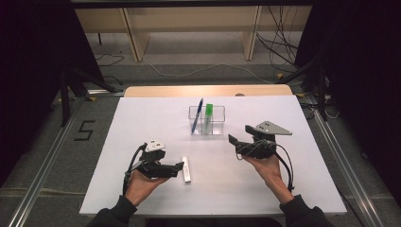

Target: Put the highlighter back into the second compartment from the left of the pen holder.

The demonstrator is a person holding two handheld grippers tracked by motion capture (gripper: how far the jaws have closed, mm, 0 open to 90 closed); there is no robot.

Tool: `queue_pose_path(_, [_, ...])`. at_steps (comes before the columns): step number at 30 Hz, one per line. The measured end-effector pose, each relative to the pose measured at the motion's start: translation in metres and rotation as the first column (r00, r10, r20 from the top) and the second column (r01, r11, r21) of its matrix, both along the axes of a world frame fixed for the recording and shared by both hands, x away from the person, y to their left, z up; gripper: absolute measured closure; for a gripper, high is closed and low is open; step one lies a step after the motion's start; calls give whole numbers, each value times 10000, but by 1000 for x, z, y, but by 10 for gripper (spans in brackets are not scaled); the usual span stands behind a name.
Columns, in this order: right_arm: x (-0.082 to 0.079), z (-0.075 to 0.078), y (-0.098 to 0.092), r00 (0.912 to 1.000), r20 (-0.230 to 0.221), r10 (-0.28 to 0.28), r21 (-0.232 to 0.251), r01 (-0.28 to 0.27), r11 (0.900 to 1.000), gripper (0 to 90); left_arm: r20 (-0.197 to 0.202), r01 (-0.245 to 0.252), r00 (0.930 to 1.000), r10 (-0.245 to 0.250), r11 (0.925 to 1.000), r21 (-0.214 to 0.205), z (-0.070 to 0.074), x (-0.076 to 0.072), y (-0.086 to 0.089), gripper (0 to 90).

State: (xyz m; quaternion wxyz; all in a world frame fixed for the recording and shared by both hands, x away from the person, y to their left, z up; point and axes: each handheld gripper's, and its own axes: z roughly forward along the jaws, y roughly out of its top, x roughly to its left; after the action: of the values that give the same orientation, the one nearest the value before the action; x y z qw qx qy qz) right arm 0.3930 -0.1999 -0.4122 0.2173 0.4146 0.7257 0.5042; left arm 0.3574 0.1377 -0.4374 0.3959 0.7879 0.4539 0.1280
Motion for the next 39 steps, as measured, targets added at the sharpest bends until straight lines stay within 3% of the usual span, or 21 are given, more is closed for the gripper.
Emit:
queue_pose_path(12, [-11,-9,-3,9995,-265,140,28,-140,9999,241,-572,-111,9983,123,9997,207,1,4,-12,156])
queue_pose_path(24, [-23,-10,-13,9998,-158,118,148,-116,9998,241,-1046,-202,9942,260,9982,556,-1,10,-23,152])
queue_pose_path(31, [-29,-13,-18,9998,-189,92,128,-90,9999,242,-1356,-335,9899,408,9979,555,-2,13,-29,144])
queue_pose_path(39, [-37,-15,-21,9999,-111,97,-48,-98,9999,241,-1453,-442,9879,535,9968,665,-5,17,-33,131])
